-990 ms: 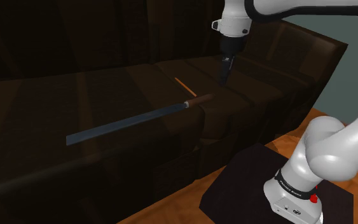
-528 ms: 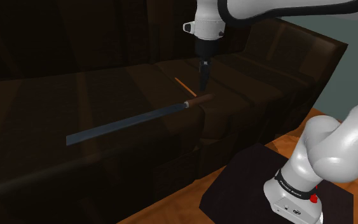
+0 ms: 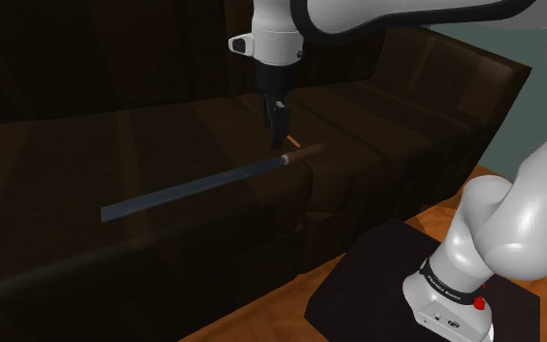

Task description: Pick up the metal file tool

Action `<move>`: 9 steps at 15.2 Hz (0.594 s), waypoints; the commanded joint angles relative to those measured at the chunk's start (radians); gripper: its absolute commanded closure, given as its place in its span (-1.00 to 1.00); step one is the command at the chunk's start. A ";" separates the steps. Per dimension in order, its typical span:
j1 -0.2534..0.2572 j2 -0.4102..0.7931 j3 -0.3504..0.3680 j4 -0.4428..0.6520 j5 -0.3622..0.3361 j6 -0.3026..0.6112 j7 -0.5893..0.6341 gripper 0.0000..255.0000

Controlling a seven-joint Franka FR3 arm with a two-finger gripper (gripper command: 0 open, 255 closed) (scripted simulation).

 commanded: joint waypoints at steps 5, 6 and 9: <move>0.068 0.117 0.068 0.105 -0.014 0.030 -0.105 -1.00; 0.079 0.134 0.079 0.122 -0.018 0.032 -0.122 -1.00; 0.088 0.144 0.088 0.105 -0.020 0.061 -0.133 -1.00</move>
